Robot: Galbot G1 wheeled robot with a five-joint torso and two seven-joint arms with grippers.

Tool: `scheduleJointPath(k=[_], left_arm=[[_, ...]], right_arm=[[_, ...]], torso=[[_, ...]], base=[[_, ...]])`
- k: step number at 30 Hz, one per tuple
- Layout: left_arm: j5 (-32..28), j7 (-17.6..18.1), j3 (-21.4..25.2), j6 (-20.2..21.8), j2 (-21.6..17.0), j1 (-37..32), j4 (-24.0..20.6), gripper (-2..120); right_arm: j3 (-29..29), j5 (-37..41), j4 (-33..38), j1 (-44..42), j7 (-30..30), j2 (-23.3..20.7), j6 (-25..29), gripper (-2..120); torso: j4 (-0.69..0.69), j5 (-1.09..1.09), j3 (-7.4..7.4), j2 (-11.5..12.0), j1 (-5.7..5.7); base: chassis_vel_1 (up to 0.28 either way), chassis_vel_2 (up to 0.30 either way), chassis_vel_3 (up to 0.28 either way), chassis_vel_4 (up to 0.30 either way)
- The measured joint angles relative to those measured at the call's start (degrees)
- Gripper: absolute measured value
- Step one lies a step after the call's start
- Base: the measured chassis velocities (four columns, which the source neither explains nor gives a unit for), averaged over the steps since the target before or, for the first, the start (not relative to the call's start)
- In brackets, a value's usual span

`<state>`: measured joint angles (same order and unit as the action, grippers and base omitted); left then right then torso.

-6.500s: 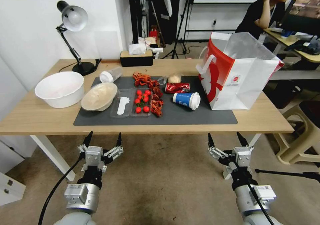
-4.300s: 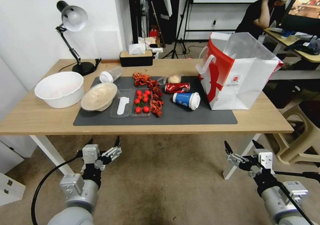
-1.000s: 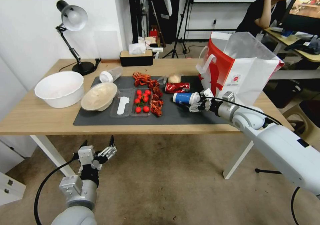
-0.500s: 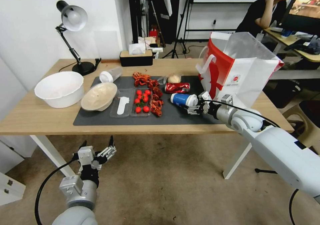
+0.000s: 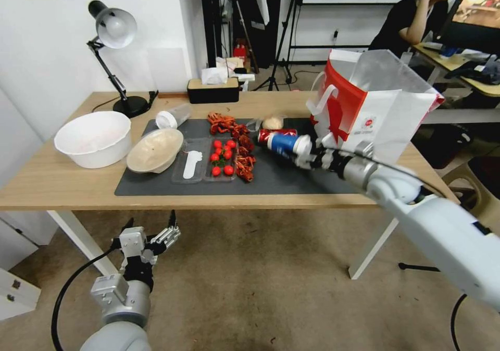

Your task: Pick up the trash from the table and place it into the takeout bag.

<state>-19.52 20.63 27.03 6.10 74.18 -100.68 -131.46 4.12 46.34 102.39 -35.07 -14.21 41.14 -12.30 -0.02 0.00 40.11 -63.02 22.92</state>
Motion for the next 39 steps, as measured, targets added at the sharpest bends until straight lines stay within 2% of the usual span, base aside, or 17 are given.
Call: scheduleJointPath(k=[2, 3, 4, 5, 7, 9, 11, 15, 19, 22, 23, 24, 25, 28, 29, 39], left_arm=[[0.01, 0.0, 0.01, 0.0, 0.0, -0.01, -0.02, 100], [0.02, 0.02, 0.0, 0.0, 0.03, -0.06, -0.09, 100], [0.01, 0.01, -0.02, 0.0, 0.04, -0.09, -0.15, 100], [0.01, 0.01, -0.02, 0.0, 0.04, -0.09, -0.15, 100], [-0.11, -0.09, -0.26, 0.17, -0.03, -0.17, -0.35, 100], [-0.12, -0.11, -0.3, 0.2, -0.06, -0.18, -0.39, 100], [-0.32, -0.16, -0.32, 0.28, -0.25, -0.17, -0.54, 100], [-0.41, -0.16, -0.32, 0.11, -0.33, -0.41, -0.54, 100], [-0.41, -0.17, -0.51, -0.04, -0.33, -0.49, -0.41, 100], [-0.41, -0.19, -0.57, -0.05, -0.34, -0.45, -0.36, 100], [-0.41, -0.19, -0.58, -0.04, -0.34, -0.43, -0.35, 100], [-0.41, -0.19, -0.58, -0.04, -0.34, -0.43, -0.35, 100], [-0.41, -0.2, -0.58, -0.05, -0.35, -0.41, -0.34, 100], [-0.41, -0.2, -0.58, -0.05, -0.35, -0.41, -0.34, 100], [-0.41, -0.22, -0.59, -0.04, -0.39, -0.3, -0.33, 100], [-1.37, -0.27, -0.5, 0.57, -0.72, -0.62, -0.88, 100]], right_arm=[[1.01, 1.28, 1.82, 0.81, 1.36, -0.67, 0.02, 68], [3.08, 4.13, 4.81, 3.21, 5.53, -1.93, -0.23, 68], [3.71, 5.15, 5.59, 4.28, 7.16, -2.34, -0.51, 68], [3.71, 5.15, 5.59, 4.28, 7.16, -2.34, -0.51, 68], [5.35, 8.04, 6.66, 8.36, 12.07, -3.76, -2.21, 68], [5.66, 8.09, 6.61, 8.93, 12.68, -4.03, -2.7, 68], [8.01, 6.54, 4.72, 11.13, 17.51, -5.75, -8.71, 68], [10.91, 5.73, 2.05, 9.06, 21.45, -7.39, -13.99, 68], [12.33, 6.14, 1.0, 6.96, 22.57, -7.82, -15.2, 66], [12.72, 6.65, 0.62, 6.12, 22.71, -7.82, -15.38, 71], [12.74, 6.72, 0.55, 6.03, 22.72, -7.8, -15.4, 77], [12.74, 6.75, 0.52, 5.99, 22.72, -7.79, -15.41, 77], [12.77, 6.83, 0.41, 5.89, 22.73, -7.74, -15.42, 86], [12.77, 6.83, 0.41, 5.89, 22.73, -7.74, -15.42, 86], [12.79, 6.99, 0.0, 5.62, 22.77, -7.39, -15.43, 99], [11.72, 5.7, -1.82, 5.84, 22.51, -5.57, -15.29, 100]], torso=[[0.01, -0.02, 0.0, 0.0, 0.0], [0.03, 0.0, 0.0, 0.0, 0.0], [0.03, -0.01, 0.0, 0.0, 0.0], [0.03, -0.01, 0.0, 0.0, 0.0], [0.04, 0.01, 0.0, 0.0, 0.0], [0.04, 0.01, 0.0, 0.0, 0.0], [0.03, -0.01, 0.0, 0.0, 0.0], [0.0, 0.03, 0.0, 0.0, 0.0], [-0.01, 0.03, 0.0, 0.0, 0.0], [0.0, 0.01, 0.0, 0.0, 0.0], [0.0, 0.01, 0.0, 0.0, 0.0], [0.0, 0.01, 0.0, 0.0, 0.0], [0.0, 0.01, 0.0, 0.0, -0.01], [0.0, 0.01, 0.0, 0.0, -0.01], [0.01, 0.01, 0.0, 0.0, 0.0], [0.03, 0.0, 0.0, 0.0, 0.0]], base=[[0.0, 0.0, 0.0, 0.0], [0.0, 0.0, 0.0, 0.0], [0.0, 0.0, 0.0, 0.0], [0.0, 0.0, 0.0, 0.0], [0.0, 0.0, 0.0, 0.0], [0.0, 0.0, 0.0, 0.0], [0.0, 0.0, 0.0, 0.0], [0.0, 0.0, 0.0, 0.0], [0.0, 0.0, 0.0, 0.0], [0.0, 0.0, 0.0, 0.0], [0.0, 0.0, 0.0, 0.0], [0.0, 0.0, 0.0, 0.0], [0.0, 0.0, 0.0, 0.0], [0.0, 0.0, 0.0, 0.0], [0.0, 0.0, 0.0, 0.0], [0.0, 0.0, 0.0, 0.0]])
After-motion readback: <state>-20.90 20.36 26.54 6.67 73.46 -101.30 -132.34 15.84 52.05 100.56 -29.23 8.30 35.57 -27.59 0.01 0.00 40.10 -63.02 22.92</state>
